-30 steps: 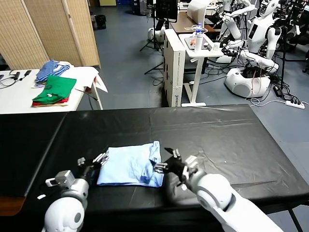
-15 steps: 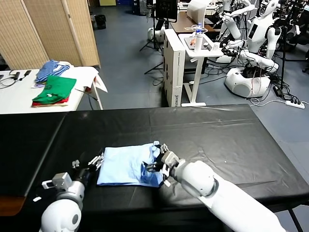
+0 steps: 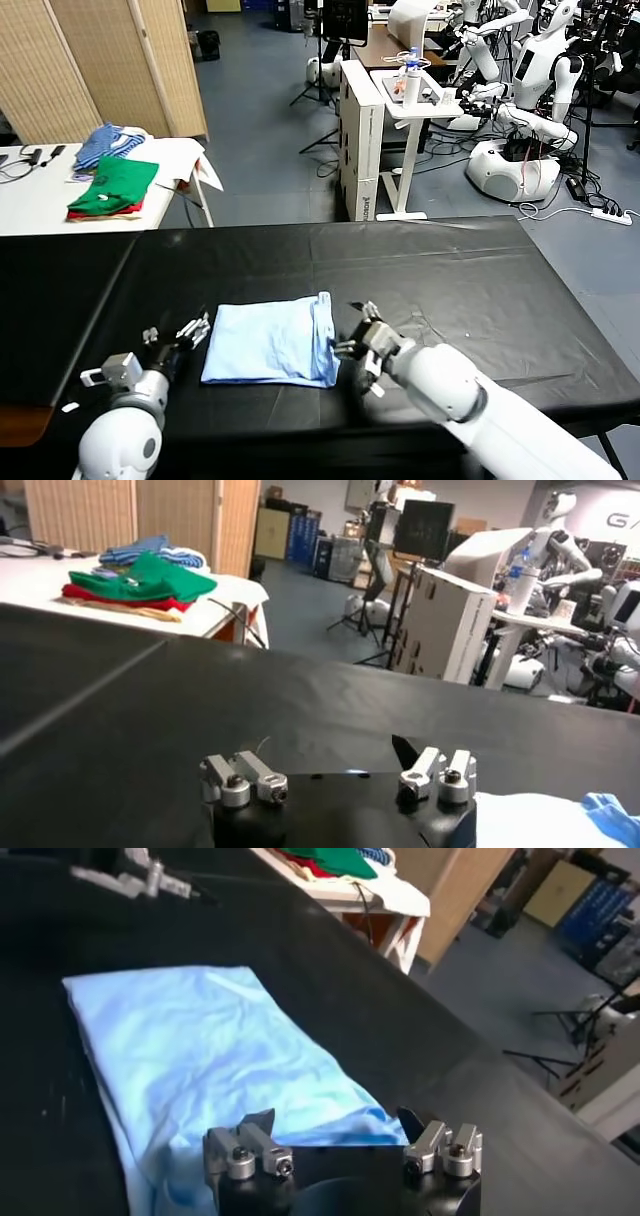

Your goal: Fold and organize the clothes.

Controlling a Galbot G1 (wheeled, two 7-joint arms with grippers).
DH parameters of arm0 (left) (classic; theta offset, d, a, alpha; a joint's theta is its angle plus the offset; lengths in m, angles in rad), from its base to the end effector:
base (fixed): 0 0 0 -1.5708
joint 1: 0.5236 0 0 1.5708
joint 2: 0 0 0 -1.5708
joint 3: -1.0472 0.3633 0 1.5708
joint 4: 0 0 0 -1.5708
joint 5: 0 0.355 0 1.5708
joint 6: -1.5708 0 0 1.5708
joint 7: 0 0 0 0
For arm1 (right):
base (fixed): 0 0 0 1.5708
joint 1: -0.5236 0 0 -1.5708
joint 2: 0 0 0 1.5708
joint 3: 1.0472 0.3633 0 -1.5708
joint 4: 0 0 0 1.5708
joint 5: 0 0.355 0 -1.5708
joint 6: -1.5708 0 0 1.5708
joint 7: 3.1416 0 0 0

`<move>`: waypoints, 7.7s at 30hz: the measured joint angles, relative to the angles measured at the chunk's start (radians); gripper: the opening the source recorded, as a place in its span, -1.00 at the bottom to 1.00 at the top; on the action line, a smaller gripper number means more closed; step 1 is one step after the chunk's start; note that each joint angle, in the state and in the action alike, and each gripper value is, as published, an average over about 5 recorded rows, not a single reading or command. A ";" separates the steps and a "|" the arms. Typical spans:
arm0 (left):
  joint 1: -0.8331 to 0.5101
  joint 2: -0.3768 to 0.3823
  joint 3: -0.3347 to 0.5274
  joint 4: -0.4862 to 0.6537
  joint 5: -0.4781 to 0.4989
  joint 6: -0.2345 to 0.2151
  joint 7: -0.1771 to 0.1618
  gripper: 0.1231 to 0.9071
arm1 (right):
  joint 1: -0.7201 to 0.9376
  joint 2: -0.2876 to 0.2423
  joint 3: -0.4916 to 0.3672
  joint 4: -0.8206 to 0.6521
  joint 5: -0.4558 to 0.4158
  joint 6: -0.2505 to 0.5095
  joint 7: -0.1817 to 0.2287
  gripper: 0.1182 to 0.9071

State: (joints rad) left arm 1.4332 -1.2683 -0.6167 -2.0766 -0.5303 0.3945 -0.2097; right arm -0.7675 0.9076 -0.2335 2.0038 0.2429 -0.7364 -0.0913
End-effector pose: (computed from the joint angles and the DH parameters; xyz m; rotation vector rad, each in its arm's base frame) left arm 0.2209 0.0845 -0.2776 0.1237 -2.8331 0.2392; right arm 0.3094 0.0424 -0.2286 0.9677 -2.4375 0.8098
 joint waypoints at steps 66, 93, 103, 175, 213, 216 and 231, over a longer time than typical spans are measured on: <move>0.011 -0.130 -0.012 0.067 -0.196 -0.013 0.053 -0.92 | -0.566 0.039 0.559 0.096 0.218 0.295 0.110 1.00; 0.282 0.431 -0.438 -0.098 -0.026 0.006 0.058 -0.92 | -0.535 0.110 0.491 0.042 0.182 0.312 0.107 1.00; 0.202 0.258 -0.258 -0.254 -0.250 0.073 -0.079 -0.92 | -0.574 0.109 0.519 0.064 0.168 0.313 0.108 1.00; 0.134 -0.176 0.046 -0.143 0.143 -0.103 0.130 1.00 | -0.253 0.272 0.264 -0.156 0.702 0.098 0.241 -0.94; 0.308 -0.026 -0.018 -0.209 0.082 -0.207 0.080 1.00 | -0.556 -0.062 0.552 0.146 0.358 0.300 0.171 1.00; 0.357 -0.009 -0.025 -0.232 0.079 -0.208 0.070 1.00 | -0.673 -0.056 0.604 0.187 0.293 0.401 0.179 1.00; 0.546 -0.002 -0.052 -0.306 0.079 -0.203 0.050 1.00 | -1.180 0.070 0.776 0.327 0.078 0.778 0.328 1.00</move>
State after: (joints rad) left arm 1.9790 -1.2703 -0.6686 -2.3827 -0.4509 0.1916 -0.1600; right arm -1.9475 0.9777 0.5423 2.3305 0.3210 0.0418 0.2370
